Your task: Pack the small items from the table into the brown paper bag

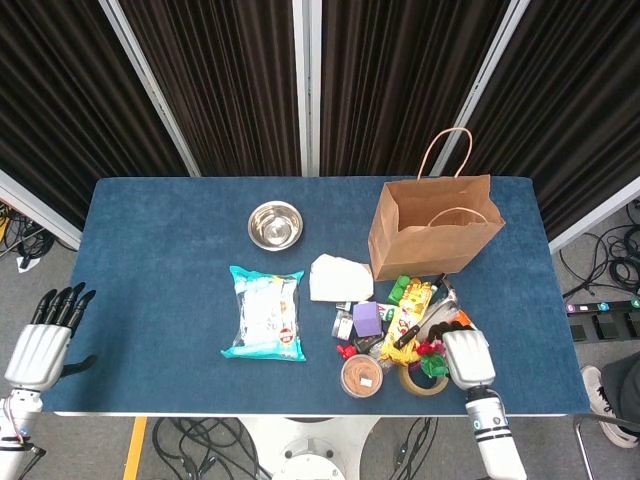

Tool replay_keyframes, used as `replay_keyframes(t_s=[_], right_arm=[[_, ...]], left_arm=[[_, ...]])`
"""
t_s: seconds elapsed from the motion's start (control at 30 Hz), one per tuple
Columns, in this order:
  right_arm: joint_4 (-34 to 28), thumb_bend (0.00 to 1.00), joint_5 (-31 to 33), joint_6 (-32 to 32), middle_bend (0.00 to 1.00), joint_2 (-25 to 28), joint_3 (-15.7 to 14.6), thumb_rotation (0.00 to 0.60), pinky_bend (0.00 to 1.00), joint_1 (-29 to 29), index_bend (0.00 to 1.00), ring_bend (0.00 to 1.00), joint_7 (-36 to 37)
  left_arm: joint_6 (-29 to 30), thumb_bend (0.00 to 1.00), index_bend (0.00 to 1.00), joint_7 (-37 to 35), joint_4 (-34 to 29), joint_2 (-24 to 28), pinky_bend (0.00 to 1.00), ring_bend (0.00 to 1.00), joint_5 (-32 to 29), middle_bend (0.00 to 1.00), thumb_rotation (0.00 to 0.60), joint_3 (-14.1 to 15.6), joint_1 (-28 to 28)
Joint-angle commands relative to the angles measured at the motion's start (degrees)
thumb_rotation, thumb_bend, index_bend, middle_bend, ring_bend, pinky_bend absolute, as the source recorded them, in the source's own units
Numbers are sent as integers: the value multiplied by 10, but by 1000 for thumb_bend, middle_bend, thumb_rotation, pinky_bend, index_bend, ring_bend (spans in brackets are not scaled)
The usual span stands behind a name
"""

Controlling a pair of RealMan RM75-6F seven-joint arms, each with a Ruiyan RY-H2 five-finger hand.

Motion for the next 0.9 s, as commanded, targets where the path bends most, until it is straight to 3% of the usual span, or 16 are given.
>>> replay_keyframes(t_s=[0.03,0.37,0.9], right_arm=[[0,297,-3,4,513,-1,0,600,554,0,538,423,3],[10,456,-26,27,626,-3,-2,600,675,-2,687,538,22],[-23,510,-68,70,699,25,2,600,743,-5,781,607,5]], left_arm=[[0,51,97,0,0,1,48,0,0,67,600,0,0],[0,51,97,1,-6,3,49,0,3,67,600,2,-1],[-4,50,97,-4,-12,7,49,0,2,66,600,2,-3]])
